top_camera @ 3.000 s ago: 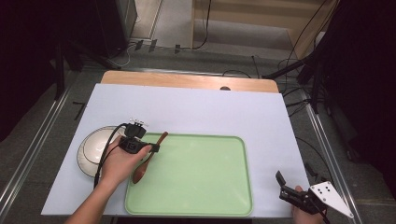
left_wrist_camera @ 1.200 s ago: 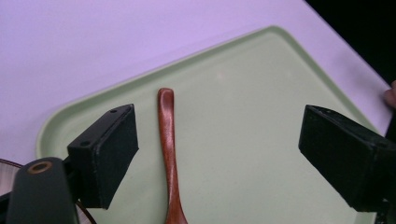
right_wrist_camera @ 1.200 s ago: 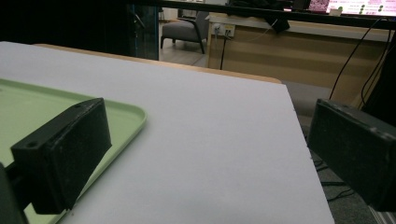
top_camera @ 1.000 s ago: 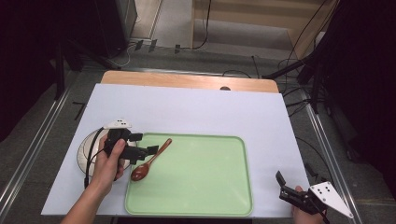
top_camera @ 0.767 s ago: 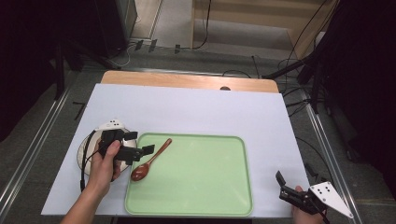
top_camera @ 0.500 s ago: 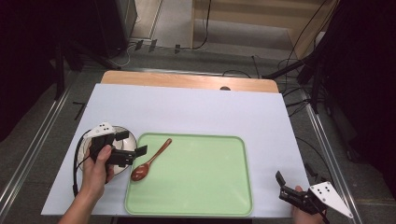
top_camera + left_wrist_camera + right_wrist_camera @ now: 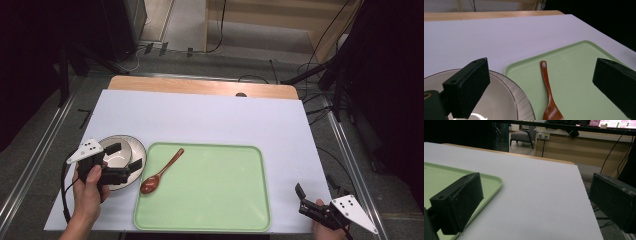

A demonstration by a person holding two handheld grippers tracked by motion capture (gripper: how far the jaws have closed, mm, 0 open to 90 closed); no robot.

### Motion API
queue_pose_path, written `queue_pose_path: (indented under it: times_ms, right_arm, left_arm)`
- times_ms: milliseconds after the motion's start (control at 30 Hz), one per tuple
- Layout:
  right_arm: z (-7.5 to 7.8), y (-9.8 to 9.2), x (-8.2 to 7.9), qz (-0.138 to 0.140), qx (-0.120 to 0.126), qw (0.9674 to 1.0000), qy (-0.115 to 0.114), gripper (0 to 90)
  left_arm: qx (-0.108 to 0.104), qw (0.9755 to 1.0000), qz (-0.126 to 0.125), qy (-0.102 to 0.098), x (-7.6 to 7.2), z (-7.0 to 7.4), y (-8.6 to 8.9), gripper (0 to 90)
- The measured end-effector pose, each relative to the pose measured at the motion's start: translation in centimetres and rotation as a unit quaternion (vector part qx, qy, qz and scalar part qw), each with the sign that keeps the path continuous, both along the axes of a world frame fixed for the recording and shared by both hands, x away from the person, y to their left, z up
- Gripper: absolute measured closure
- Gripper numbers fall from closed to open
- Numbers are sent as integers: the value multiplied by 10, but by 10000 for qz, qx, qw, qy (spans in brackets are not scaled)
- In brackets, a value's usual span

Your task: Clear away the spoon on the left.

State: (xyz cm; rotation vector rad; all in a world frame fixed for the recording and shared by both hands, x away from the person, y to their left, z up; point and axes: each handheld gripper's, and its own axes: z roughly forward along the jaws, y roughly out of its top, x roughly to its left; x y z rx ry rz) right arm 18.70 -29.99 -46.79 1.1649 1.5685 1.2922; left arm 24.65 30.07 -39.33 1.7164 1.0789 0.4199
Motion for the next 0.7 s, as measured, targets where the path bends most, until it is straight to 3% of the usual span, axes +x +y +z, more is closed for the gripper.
queue_pose_path:
  times_ms: [167, 700]
  right_arm:
    - [0, 1, 0, -5, -4, 10000, 4, 1]
    - [0, 1, 0, 10, -44, 10000, -1, 1]
  left_arm:
    - [122, 9997, 144, -167, -8, -1, 8, 6]
    - [139, 9978, 467, -440, -33, -8, 33, 6]
